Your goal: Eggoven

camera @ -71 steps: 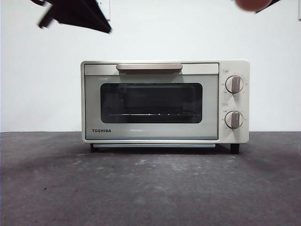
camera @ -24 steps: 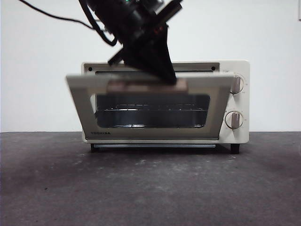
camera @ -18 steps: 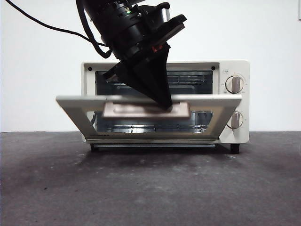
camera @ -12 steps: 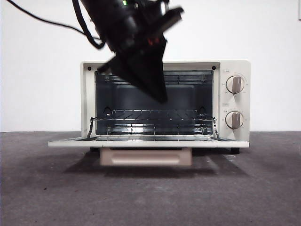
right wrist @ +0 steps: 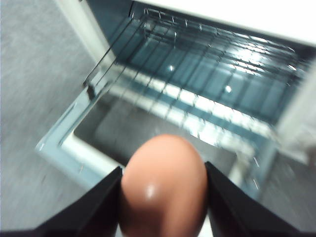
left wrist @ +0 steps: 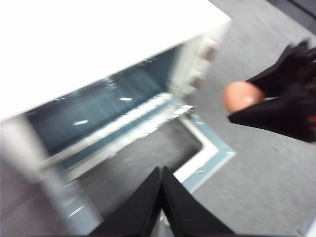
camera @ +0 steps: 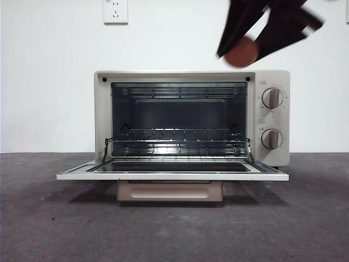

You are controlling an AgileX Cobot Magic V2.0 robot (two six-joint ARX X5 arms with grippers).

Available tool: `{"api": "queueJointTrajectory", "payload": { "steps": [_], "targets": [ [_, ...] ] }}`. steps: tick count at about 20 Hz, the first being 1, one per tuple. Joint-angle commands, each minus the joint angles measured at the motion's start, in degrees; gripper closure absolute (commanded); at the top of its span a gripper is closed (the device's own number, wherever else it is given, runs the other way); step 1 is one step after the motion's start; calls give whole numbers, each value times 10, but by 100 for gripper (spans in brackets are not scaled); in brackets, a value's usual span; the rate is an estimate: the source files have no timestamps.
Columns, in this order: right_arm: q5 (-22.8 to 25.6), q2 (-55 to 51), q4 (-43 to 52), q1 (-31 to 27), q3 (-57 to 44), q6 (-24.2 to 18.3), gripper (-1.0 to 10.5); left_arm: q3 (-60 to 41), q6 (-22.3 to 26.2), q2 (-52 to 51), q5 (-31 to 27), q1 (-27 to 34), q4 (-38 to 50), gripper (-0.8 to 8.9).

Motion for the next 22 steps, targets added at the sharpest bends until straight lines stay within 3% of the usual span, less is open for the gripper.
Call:
{"api": "queueJointTrajectory", "payload": {
  "steps": [1, 10, 22],
  "targets": [
    [-9, 54, 55, 3, 10, 12, 944, -36, -3, -46, 33, 37, -6, 807],
    [-6, 169, 185, -8, 10, 12, 944, -179, -16, -199, 118, 159, -14, 807],
    [-5, 252, 287, -42, 12, 25, 944, -206, -31, -289, 139, 185, -46, 807]
  ]
}}
